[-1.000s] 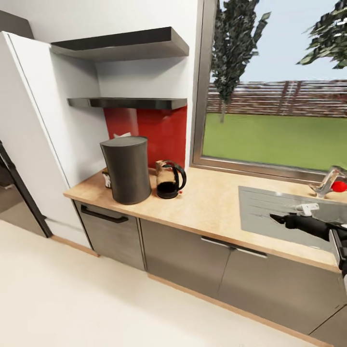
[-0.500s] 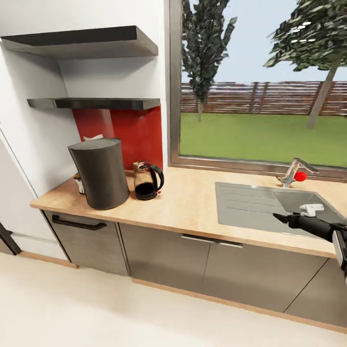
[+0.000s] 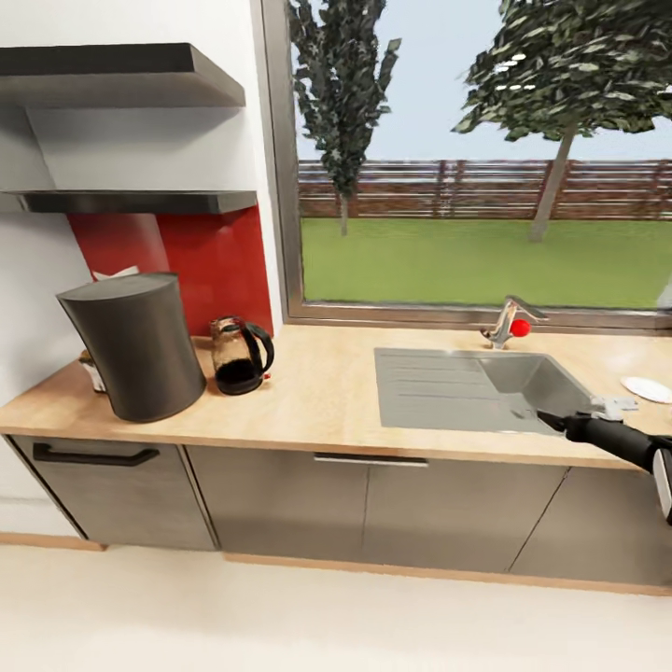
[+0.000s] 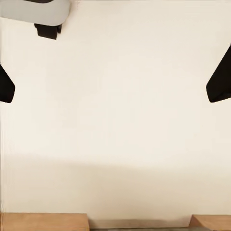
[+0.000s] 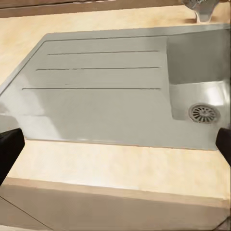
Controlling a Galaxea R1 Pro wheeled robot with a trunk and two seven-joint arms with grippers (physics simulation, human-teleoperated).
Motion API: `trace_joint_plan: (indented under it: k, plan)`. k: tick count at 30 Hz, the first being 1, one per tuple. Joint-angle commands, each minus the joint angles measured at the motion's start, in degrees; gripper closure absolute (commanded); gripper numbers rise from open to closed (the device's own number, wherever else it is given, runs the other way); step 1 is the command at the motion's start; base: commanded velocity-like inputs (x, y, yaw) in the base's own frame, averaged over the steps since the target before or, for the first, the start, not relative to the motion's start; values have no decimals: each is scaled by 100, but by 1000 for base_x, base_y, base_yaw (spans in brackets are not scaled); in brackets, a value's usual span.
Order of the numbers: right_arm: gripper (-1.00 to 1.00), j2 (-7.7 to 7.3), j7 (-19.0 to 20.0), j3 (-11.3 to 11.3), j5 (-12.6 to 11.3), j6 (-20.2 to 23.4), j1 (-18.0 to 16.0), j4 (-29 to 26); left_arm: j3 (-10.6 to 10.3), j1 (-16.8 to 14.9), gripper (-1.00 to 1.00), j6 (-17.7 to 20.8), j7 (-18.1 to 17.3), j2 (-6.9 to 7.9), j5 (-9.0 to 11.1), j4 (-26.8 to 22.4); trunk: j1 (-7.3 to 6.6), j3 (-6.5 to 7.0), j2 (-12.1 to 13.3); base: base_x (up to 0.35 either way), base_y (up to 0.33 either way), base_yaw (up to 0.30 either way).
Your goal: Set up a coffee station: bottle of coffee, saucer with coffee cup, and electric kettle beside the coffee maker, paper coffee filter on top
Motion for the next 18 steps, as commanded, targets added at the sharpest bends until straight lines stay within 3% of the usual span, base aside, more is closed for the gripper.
trace_joint_plan:
  k: [1, 6, 18]
  plan:
    - [-100, 5, 41, -70, 37, 32, -10, -8, -48, -4, -100, -19, 30, 5, 55, -1, 4, -13, -13, 0, 0, -299]
    - [-100, 5, 48, -321, 36, 33, -9, -14, -44, -4, -100, -19, 30, 5, 55, -1, 4, -13, -13, 0, 0, -299]
    - [-100, -1, 45, -375, 36, 26, -9, -24, -44, -4, -100, -19, 31, 2, 55, -1, 4, -13, -13, 0, 0, -299]
